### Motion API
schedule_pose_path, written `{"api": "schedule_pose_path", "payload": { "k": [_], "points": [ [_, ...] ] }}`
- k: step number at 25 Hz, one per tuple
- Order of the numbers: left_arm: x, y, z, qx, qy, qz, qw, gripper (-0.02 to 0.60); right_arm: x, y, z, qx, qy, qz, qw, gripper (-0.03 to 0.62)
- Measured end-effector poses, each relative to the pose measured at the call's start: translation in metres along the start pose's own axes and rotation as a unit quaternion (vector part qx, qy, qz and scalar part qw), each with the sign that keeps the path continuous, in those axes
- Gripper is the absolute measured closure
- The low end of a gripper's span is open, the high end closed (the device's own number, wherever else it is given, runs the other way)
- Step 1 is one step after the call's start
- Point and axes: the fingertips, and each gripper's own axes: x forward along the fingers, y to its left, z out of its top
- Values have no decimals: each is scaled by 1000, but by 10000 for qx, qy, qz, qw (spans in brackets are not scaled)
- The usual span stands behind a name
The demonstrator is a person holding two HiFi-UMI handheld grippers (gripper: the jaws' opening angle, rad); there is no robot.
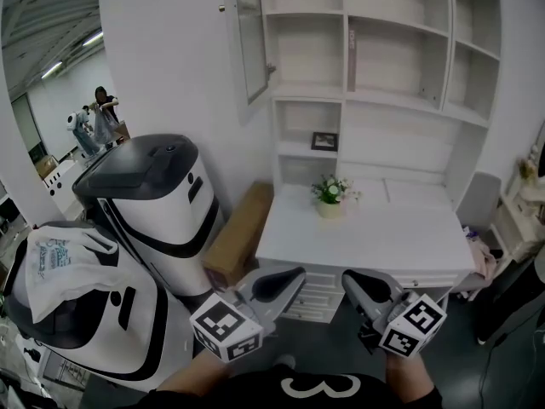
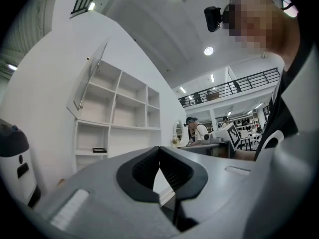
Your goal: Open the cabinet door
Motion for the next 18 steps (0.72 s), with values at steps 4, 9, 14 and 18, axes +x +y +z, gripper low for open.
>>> {"api": "schedule_pose_path", "payload": {
  "k": [4, 9, 14, 18],
  "points": [
    [0, 4, 2, -52, 38, 68, 10000, 574, 3, 0, -1, 31, -22, 42, 10000, 594],
    [-1, 5, 4, -49, -7, 84, 10000, 574, 5, 2, -6, 41, 40, 84, 9999, 594],
    [-1, 9, 4, -112, -23, 126, 9999, 574, 8, 4, -3, 48, 36, 158, 9999, 594],
    [0, 9, 5, -112, -27, 105, 9999, 574, 8, 4, -4, 46, 38, 147, 9999, 594]
  ]
}}
